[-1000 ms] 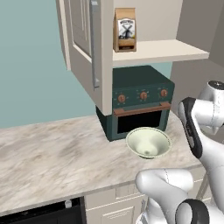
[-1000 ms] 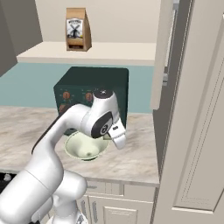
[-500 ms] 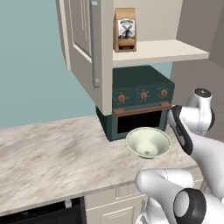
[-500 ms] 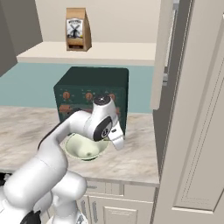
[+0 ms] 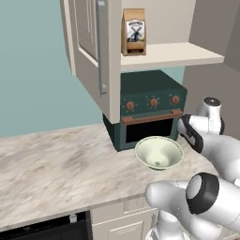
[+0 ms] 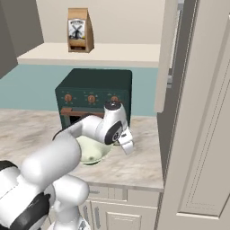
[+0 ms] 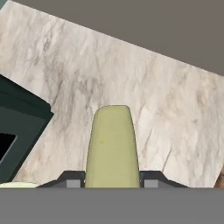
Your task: Pick the egg and butter from the fridge and place them by the bowl for mixing.
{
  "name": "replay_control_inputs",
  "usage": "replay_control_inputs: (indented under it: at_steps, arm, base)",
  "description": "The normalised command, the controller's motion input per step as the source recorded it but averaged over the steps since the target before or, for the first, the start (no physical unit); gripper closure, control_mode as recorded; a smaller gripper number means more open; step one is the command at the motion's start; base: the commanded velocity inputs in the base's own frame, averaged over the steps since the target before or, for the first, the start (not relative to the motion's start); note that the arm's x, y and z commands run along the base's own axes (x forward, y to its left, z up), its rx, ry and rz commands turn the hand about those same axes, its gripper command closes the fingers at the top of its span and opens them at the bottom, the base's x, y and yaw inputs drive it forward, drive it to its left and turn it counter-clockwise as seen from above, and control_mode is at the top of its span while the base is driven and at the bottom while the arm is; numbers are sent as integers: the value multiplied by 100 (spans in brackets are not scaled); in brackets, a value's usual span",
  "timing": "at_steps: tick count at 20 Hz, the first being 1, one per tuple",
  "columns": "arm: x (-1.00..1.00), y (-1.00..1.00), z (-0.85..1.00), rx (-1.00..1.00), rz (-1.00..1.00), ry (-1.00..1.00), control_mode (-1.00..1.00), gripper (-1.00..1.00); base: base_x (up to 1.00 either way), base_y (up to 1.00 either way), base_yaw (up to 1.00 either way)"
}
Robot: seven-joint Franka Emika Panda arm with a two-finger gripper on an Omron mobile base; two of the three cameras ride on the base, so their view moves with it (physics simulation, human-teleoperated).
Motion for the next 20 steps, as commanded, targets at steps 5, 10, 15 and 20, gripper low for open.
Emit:
replay_control_inputs:
  at_steps: [5, 10, 15, 20]
  arm:
    - [22, -2, -26, 1, 0, 5, -100, 100]
    - [16, -8, -23, 5, 0, 1, -100, 100]
    - [15, -20, -15, 14, 0, 6, -100, 100]
    - [17, -1, -20, 5, 0, 3, -100, 100]
  base:
    - [0, 0, 0]
    - [0, 0, 0]
    - [0, 0, 0]
    - [0, 0, 0]
